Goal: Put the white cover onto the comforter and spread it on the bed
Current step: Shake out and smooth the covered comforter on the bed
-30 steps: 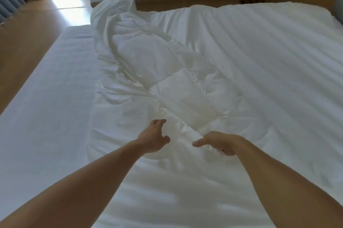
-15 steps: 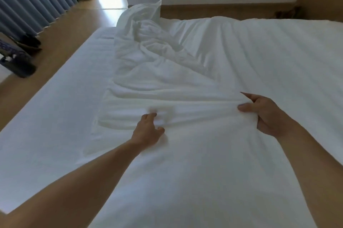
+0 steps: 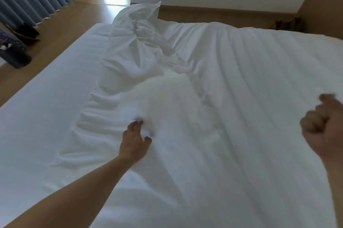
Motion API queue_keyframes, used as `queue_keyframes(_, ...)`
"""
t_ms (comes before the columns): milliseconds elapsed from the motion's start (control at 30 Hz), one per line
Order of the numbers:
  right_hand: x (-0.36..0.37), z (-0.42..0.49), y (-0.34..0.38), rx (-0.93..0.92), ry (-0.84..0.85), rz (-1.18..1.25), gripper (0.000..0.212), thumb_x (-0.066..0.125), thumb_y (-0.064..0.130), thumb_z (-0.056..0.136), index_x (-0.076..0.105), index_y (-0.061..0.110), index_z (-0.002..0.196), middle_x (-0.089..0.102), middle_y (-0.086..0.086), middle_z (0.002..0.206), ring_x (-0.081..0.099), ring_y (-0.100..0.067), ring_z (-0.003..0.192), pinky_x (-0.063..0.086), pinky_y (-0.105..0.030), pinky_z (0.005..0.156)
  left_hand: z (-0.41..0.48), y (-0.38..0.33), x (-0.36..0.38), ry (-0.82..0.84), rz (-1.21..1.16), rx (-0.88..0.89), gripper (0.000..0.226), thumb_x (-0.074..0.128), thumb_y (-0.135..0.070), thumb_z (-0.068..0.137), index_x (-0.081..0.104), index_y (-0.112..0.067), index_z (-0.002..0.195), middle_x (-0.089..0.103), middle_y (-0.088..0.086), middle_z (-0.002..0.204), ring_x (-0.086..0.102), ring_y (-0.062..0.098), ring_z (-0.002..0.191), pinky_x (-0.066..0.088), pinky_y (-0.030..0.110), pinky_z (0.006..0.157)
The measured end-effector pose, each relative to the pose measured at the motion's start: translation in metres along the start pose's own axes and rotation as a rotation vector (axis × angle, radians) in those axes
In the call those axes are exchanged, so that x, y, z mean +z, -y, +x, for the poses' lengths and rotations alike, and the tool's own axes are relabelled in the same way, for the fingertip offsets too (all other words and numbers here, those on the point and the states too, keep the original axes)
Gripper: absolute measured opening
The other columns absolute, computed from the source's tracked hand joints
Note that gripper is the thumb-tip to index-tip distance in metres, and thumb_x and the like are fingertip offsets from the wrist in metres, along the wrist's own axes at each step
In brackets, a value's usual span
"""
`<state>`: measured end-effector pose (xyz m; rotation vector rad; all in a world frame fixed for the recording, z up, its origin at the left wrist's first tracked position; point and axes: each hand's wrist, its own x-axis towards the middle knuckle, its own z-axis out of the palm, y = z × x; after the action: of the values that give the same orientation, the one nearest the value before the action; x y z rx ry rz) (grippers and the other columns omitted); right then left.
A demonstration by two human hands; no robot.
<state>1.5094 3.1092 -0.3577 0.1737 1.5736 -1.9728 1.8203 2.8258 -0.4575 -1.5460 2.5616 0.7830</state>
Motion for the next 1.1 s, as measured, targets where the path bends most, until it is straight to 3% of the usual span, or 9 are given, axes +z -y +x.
queue_keyframes(133, -0.037, 0.02, -0.066, 0.057, -0.047, -0.708, 0.019, 0.067, 0.017, 0.094, 0.068, -0.001, 0.097, 0.052, -0.004, 0.057, 0.048, -0.018, 0.052, 0.041, -0.03, 0.054, -0.013, -0.011, 0.015, 0.258, -0.124, -0.106, 0.086, 0.076, -0.043, 0.072, 0.044, -0.011, 0.145, 0.049, 0.007, 0.143, 0.049, 0.028, 0.13, 0.042, 0.039, 0.106)
queue_keyframes(200, -0.012, 0.023, -0.101, 0.098, 0.071, -0.729, 0.023, 0.068, 0.025, 0.093, 0.069, 0.002, 0.093, 0.064, -0.009, 0.072, 0.058, -0.021, 0.066, 0.045, -0.033, 0.061, -0.018, -0.021, 0.025, 0.327, -0.164, -0.009, 0.095, 0.068, -0.055, 0.058, 0.049, -0.013, 0.141, 0.049, -0.002, 0.139, 0.049, 0.019, 0.126, 0.039, 0.03, 0.106)
queue_keyframes(267, 0.024, 0.023, -0.126, 0.164, 0.168, -0.67, 0.028, 0.067, 0.033, 0.094, 0.068, 0.007, 0.086, 0.068, -0.01, 0.08, 0.06, -0.022, 0.072, 0.045, -0.032, 0.06, -0.017, -0.038, 0.034, 0.363, -0.001, 0.118, 0.076, 0.057, -0.054, 0.072, 0.051, -0.019, 0.14, 0.05, 0.0, 0.14, 0.051, 0.021, 0.125, 0.043, 0.034, 0.106)
queue_keyframes(433, 0.095, 0.014, -0.168, 0.251, 0.381, -0.606, 0.033, 0.063, 0.038, 0.095, 0.07, 0.006, 0.093, 0.066, -0.005, 0.079, 0.058, -0.02, 0.071, 0.047, -0.033, 0.064, -0.015, -0.072, 0.045, 0.347, 0.12, 0.4, 0.074, 0.056, -0.035, 0.096, 0.015, -0.031, 0.157, 0.027, -0.004, 0.16, 0.042, 0.02, 0.136, 0.04, 0.035, 0.109)
queue_keyframes(600, 0.114, 0.008, -0.195, 0.287, 0.356, -0.675, 0.04, 0.053, 0.037, 0.099, 0.069, 0.002, 0.111, 0.073, -0.013, 0.097, 0.07, -0.032, 0.091, 0.055, -0.044, 0.093, -0.017, -0.065, 0.045, 0.391, 0.022, 0.153, 0.075, 0.055, -0.032, 0.098, 0.012, -0.024, 0.158, 0.047, 0.006, 0.147, 0.052, 0.026, 0.128, 0.044, 0.037, 0.105)
queue_keyframes(767, 0.113, 0.003, -0.202, 0.612, 0.45, -0.192, 0.069, 0.033, 0.063, 0.1, 0.066, 0.006, 0.121, 0.071, -0.018, 0.115, 0.067, -0.036, 0.11, 0.047, -0.05, 0.104, -0.018, -0.059, 0.025, 0.359, -0.772, -0.353, 0.045, 0.043, -0.056, 0.099, 0.052, -0.02, 0.125, 0.064, 0.009, 0.119, 0.065, 0.032, 0.103, 0.057, 0.047, 0.08)
queue_keyframes(833, 0.115, -0.002, -0.202, 0.594, 0.482, -0.215, 0.064, 0.031, 0.059, 0.102, 0.068, 0.009, 0.119, 0.072, -0.015, 0.114, 0.067, -0.033, 0.111, 0.047, -0.049, 0.105, -0.013, -0.07, 0.018, 0.382, -0.814, -0.371, 0.049, 0.05, -0.063, 0.093, 0.057, -0.019, 0.113, 0.068, 0.008, 0.112, 0.068, 0.031, 0.098, 0.059, 0.043, 0.07)
queue_keyframes(1000, 0.119, -0.015, -0.187, 0.514, 0.522, -0.294, 0.032, 0.057, 0.034, 0.097, 0.072, 0.007, 0.108, 0.073, -0.006, 0.101, 0.068, -0.022, 0.081, 0.053, -0.034, 0.067, -0.006, -0.096, 0.02, 0.267, -0.742, -0.365, 0.014, 0.058, -0.01, 0.091, 0.066, -0.005, 0.102, 0.072, 0.012, 0.1, 0.07, 0.023, 0.083, 0.06, 0.033, 0.067)
queue_keyframes(1100, 0.118, -0.008, -0.171, 0.499, 0.475, -0.222, 0.042, 0.062, 0.039, 0.095, 0.067, 0.0, 0.11, 0.068, -0.014, 0.105, 0.07, -0.027, 0.079, 0.057, -0.036, 0.069, -0.009, -0.098, 0.01, 0.284, -1.015, -0.362, 0.018, 0.048, -0.002, 0.087, 0.063, -0.005, 0.097, 0.068, 0.008, 0.083, 0.066, 0.02, 0.069, 0.053, 0.03, 0.06)
